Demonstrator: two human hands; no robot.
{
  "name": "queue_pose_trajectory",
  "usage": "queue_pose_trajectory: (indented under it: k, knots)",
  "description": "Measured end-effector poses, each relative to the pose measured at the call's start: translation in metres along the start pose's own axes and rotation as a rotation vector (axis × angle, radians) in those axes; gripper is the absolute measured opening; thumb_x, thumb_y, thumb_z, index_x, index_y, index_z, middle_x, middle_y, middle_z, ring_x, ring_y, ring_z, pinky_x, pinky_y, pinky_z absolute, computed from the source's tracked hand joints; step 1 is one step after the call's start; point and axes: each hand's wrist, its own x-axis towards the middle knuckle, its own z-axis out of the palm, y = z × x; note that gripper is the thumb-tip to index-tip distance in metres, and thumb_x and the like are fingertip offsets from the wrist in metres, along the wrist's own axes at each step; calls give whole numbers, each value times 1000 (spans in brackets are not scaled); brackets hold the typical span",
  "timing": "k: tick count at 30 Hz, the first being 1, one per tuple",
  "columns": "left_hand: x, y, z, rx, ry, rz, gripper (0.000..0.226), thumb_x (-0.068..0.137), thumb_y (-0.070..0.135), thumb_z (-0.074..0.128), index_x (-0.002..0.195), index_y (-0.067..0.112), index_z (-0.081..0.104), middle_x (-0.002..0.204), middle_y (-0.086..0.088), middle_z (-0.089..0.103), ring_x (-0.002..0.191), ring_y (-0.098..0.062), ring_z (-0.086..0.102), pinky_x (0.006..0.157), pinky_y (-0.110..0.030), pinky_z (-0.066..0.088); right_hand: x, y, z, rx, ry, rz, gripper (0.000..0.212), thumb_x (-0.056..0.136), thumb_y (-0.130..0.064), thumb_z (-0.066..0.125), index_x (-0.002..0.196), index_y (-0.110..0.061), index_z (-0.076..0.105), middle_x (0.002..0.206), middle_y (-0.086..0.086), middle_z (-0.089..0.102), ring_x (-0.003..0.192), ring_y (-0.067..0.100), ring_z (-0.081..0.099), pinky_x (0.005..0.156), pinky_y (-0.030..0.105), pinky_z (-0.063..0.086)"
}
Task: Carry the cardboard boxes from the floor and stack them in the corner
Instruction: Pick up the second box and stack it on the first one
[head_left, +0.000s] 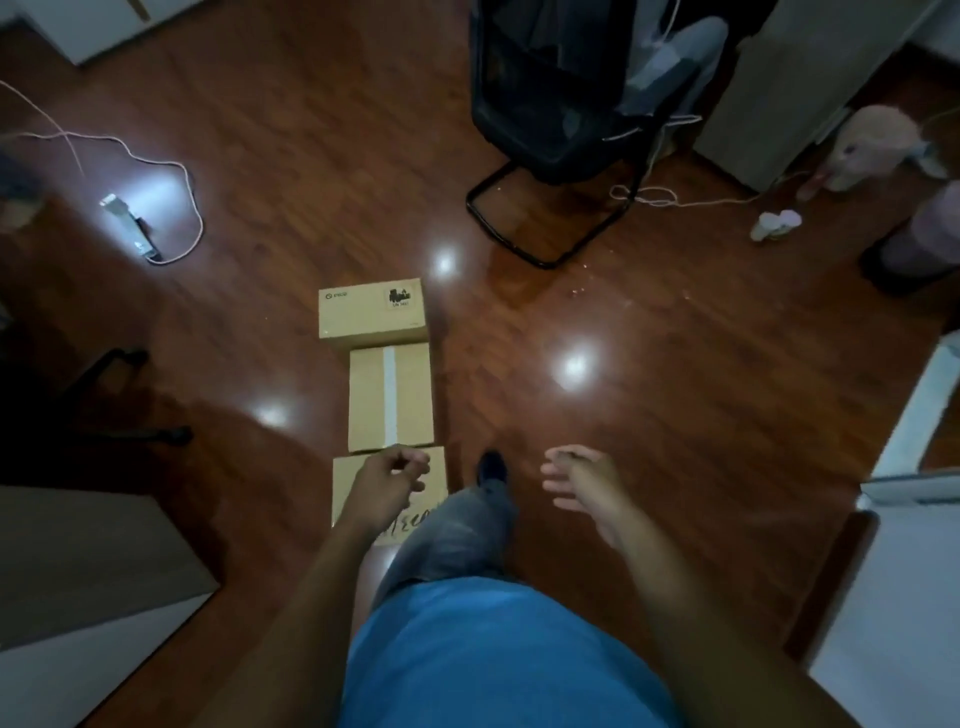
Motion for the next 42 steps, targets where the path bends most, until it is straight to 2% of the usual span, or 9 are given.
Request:
queue_pose_trajectory:
  k: [7, 13, 17, 22, 27, 31, 36, 38, 42]
  knots:
    - [165, 112, 8, 8, -88, -4, 14, 94, 31, 57, 89, 22, 67, 98, -2, 71, 88, -22, 69, 63, -26, 49, 116, -150, -3, -320, -114, -86, 18, 97, -10, 51, 107, -6, 66, 95, 8, 65, 70, 15, 59, 50, 16, 46]
    - [253, 172, -46, -43, 119, -7, 14, 92, 24, 63, 104, 17, 61, 104, 0, 63, 90, -20, 61, 77, -37, 49, 203, -259, 16, -274, -59, -48, 12, 98, -16, 54, 95, -12, 65, 80, 3, 68, 62, 16, 61, 47, 23, 46]
    - [303, 171, -83, -136, 265, -145, 14, 91, 19, 65, 103, 14, 60, 107, -2, 59, 107, -29, 60, 92, -45, 50, 256, -307, 57, -416, -207, -2, 13, 98, -17, 53, 89, -17, 63, 87, 7, 66, 67, 18, 60, 50, 24, 46]
    - [346, 172, -109, -208, 409, -262, 12, 91, 19, 64, 101, 19, 58, 108, -2, 57, 111, -24, 58, 95, -36, 46, 338, -377, 120, -639, -382, 2, 15, 98, -15, 49, 94, -11, 62, 90, 8, 64, 78, 20, 58, 66, 33, 48]
    - [393, 182, -124, -219, 455, -432, 15, 91, 26, 62, 104, 28, 55, 125, -3, 55, 105, -21, 59, 92, -33, 46, 420, -430, 189, -832, -466, 42, 10, 94, -23, 54, 90, -19, 62, 92, 9, 66, 79, 21, 61, 61, 34, 49]
    - [498, 140, -139, -137, 516, -422, 26, 90, 31, 63, 114, 25, 55, 132, -4, 50, 118, -18, 51, 99, -28, 38, 530, -423, 256, -983, -445, -42, 10, 92, -26, 59, 97, -19, 63, 100, 4, 67, 99, 26, 63, 90, 46, 52]
    - [656, 42, -150, 21, 544, -384, 52, 83, 51, 61, 128, 29, 48, 143, -7, 35, 134, -32, 40, 111, -52, 33, 683, -350, 313, -1065, -400, -20, 54, 92, -47, 53, 136, -17, 46, 120, 0, 59, 107, 23, 58, 92, 45, 50]
    - [712, 5, -160, 161, 556, -415, 65, 83, 56, 62, 139, 31, 39, 153, -15, 23, 142, -37, 28, 116, -55, 22, 735, -315, 328, -944, -330, 87, 63, 89, -56, 51, 141, -22, 37, 134, 5, 51, 116, 28, 53, 96, 52, 47]
    - [783, -61, -167, 115, 691, -458, 85, 75, 70, 57, 147, 34, 28, 157, -10, 26, 146, -32, 25, 112, -55, 23, 804, -258, 336, -655, -362, 429, 61, 88, -67, 44, 126, -21, 45, 119, 10, 59, 103, 33, 61, 95, 53, 46]
